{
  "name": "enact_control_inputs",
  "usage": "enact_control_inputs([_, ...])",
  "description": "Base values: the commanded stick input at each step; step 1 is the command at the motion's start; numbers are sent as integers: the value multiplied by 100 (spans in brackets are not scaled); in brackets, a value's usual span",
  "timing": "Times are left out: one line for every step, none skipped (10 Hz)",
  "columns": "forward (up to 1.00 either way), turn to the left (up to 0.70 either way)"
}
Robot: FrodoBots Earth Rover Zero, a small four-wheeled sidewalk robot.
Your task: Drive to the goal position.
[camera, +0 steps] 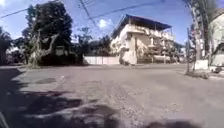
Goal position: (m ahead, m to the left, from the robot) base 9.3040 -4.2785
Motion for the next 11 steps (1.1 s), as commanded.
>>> enact_control_inputs([70,-35])
enact_control_inputs([70,-35])
enact_control_inputs([70,-35])
enact_control_inputs([70,-35])
enact_control_inputs([70,-35])
enact_control_inputs([70,-35])
enact_control_inputs([70,-35])
enact_control_inputs([70,-34])
enact_control_inputs([70,-17])
enact_control_inputs([70,-6])
enact_control_inputs([70,-3])
